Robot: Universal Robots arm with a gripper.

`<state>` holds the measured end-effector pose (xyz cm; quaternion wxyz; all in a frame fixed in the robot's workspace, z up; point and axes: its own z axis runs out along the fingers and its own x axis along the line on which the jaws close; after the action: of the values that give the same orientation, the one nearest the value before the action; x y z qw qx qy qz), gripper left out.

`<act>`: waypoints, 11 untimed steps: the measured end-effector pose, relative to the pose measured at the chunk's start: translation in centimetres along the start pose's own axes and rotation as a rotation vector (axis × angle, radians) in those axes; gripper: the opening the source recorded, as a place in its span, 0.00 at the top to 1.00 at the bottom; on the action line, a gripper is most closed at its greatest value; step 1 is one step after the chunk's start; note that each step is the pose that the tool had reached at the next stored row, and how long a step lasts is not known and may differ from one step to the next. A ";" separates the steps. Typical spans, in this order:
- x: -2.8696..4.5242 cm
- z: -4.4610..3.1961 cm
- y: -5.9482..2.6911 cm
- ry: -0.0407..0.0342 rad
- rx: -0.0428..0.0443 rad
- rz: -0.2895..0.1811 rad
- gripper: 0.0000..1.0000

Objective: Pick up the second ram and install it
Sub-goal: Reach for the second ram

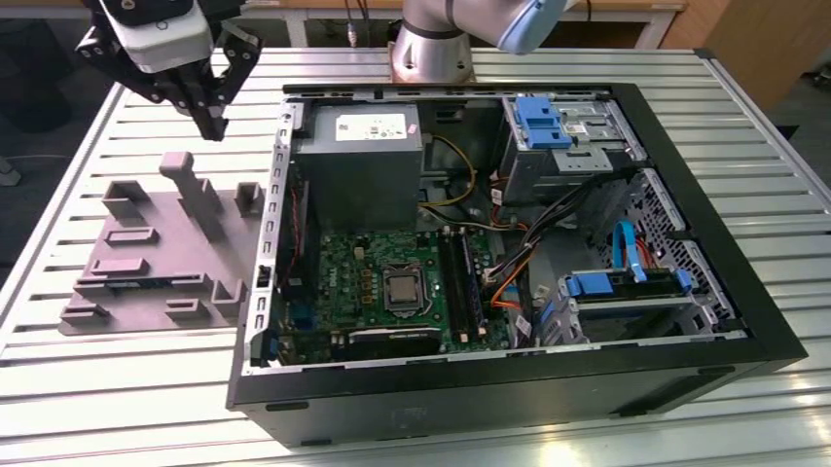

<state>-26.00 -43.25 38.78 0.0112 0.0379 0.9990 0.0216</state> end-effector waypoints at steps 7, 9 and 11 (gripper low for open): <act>0.40 -0.01 -0.03 0.0000 0.0000 0.000 0.89; 0.74 -0.02 -0.06 0.0001 0.0001 0.000 0.89; 1.06 -0.03 -0.08 0.0000 0.0001 0.000 0.89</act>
<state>-27.06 -43.25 38.78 0.0112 0.0379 0.9990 0.0216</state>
